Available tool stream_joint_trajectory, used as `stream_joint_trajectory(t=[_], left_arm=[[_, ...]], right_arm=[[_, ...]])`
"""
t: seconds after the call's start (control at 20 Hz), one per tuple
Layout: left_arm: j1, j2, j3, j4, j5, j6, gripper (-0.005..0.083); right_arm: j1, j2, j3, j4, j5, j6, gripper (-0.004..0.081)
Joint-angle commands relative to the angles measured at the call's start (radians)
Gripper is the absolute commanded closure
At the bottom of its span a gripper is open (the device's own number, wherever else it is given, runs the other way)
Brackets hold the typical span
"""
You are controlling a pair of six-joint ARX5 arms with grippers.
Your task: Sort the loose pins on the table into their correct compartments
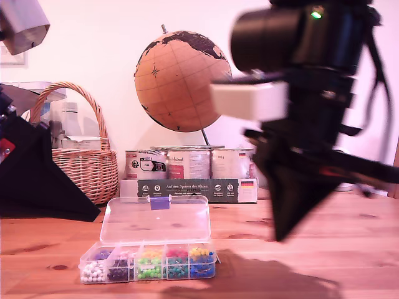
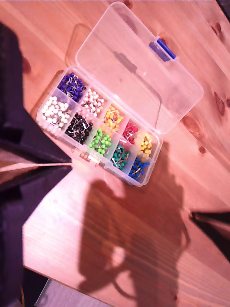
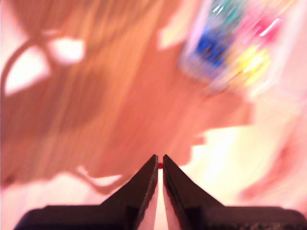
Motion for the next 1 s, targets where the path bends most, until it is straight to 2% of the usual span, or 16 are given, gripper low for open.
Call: stream_joint_trajectory(t=[0.0, 0.15, 0.35, 0.6, 0.95], left_arm=[[0.004, 0.008, -0.022, 0.007, 0.001, -0.002, 0.0797], [0.004, 0.008, -0.022, 0.007, 0.002, -0.002, 0.0797], [0.004, 0.008, -0.022, 0.007, 0.003, -0.002, 0.0797], [0.004, 0.008, -0.022, 0.007, 0.009, -0.002, 0.0797], [0.004, 0.008, -0.022, 0.006, 0.010, -0.002, 0.0797]], right_arm=[[0.016, -0.003, 0.022, 0.042, -0.008, 0.038, 0.0780], [0.024, -0.003, 0.030, 0.094, -0.009, 0.053, 0.0780], [0.031, -0.001, 0.030, 0.160, -0.077, 0.097, 0.0780], [0.050, 0.025, 0.030, 0.240, -0.113, 0.106, 0.0780], [0.073, 0.083, 0.030, 0.335, -0.131, 0.128, 0.0780]])
